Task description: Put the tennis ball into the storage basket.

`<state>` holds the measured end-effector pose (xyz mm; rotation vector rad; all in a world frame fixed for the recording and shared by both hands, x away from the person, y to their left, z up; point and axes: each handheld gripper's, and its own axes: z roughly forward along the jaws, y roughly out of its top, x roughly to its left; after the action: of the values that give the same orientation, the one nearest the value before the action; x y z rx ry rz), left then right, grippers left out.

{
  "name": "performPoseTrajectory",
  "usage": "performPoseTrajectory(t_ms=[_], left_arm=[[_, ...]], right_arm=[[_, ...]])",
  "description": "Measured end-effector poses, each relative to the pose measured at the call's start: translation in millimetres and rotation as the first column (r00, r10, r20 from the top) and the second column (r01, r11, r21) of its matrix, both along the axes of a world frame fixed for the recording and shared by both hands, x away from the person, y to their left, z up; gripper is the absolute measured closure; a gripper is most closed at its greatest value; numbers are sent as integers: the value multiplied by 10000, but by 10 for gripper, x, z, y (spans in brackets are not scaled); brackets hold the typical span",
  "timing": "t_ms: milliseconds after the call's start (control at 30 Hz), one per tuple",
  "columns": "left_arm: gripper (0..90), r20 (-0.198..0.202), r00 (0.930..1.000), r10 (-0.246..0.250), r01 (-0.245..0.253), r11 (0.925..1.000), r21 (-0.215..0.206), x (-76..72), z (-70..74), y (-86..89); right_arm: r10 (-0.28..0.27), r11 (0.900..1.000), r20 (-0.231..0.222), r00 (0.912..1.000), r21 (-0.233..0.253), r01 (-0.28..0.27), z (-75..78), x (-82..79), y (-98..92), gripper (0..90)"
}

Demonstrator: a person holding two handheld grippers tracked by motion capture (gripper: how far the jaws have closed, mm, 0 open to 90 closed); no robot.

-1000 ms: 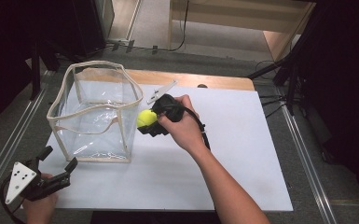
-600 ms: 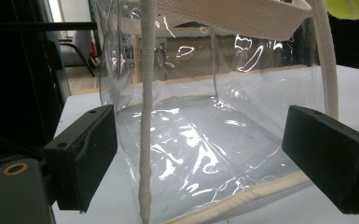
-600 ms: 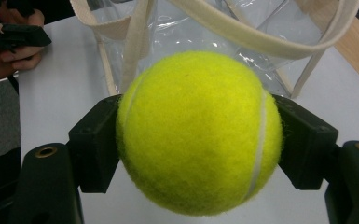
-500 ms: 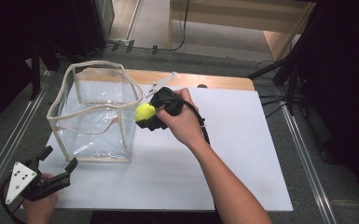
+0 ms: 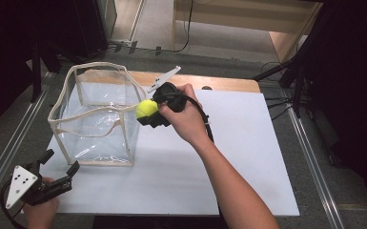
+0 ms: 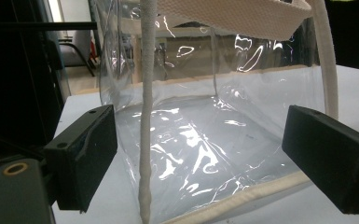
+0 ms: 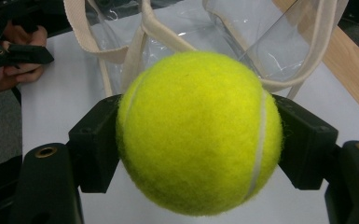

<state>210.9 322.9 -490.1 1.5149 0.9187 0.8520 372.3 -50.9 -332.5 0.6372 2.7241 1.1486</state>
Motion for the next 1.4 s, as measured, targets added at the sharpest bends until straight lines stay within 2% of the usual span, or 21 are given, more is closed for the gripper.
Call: performPoseTrajectory(t_ms=[833,1400], left_arm=[[104,27,10000,-28,28,10000,-41,-1,-1,-2],[104,16,10000,-52,52,10000,-63,0,-1,3]], right_arm=[[-147,9997,279,9995,206,141,214,193,117,238],[-412,9988,344,9986,289,402,264,343,244,239]])
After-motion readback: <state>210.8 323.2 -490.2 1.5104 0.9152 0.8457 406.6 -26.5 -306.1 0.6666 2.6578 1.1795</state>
